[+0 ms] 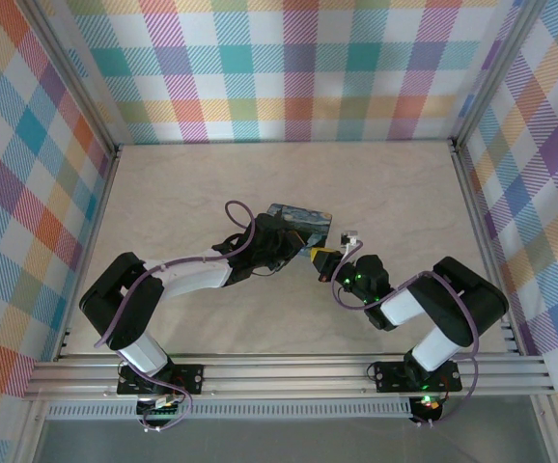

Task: Unlock the padlock with the key

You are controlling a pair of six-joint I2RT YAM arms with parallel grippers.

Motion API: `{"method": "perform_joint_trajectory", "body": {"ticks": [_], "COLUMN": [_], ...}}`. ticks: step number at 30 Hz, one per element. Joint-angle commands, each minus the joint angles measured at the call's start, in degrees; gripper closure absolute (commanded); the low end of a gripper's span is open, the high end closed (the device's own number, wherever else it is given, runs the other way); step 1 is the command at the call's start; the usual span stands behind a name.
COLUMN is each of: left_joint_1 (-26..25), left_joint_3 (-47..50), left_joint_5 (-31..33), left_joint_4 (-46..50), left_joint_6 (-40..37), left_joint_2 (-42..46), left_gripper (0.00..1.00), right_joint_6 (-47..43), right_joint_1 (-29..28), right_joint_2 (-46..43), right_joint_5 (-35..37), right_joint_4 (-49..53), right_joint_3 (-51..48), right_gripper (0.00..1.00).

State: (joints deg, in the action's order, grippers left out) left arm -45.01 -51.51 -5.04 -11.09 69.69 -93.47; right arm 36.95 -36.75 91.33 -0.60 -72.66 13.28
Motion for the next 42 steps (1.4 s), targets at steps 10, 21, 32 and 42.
{"method": "perform_joint_trajectory", "body": {"ticks": [10,21,32,42], "left_joint_1": [-1.0,-1.1,-1.1,-1.1], "left_joint_3": [-1.0,-0.9,-0.8,-0.9], "left_joint_5": [-1.5,-1.5,-1.5,-1.6], "left_joint_4": [-2.9,-3.0,-3.1,-3.4], "left_joint_6": [0.7,0.8,1.0,1.0], "left_joint_2": [1.3,1.4,1.5,1.5], "left_gripper": [0.82,0.82,0.82,0.82], "right_joint_6": [0.9,1.3,1.8,2.1], "right_joint_1": [0.0,0.1,0.0,0.0], "right_joint_2": [-2.1,-2.0,-1.8,-1.4], "right_joint_5": [-0.7,-0.9,-0.7,-1.1], "right_joint_4": [-2.5,-2.9,-4.1,-4.1], "right_joint_3": [-0.5,-1.1,-1.6,-1.2], "right_gripper": [1.0,1.0,1.0,1.0]}}
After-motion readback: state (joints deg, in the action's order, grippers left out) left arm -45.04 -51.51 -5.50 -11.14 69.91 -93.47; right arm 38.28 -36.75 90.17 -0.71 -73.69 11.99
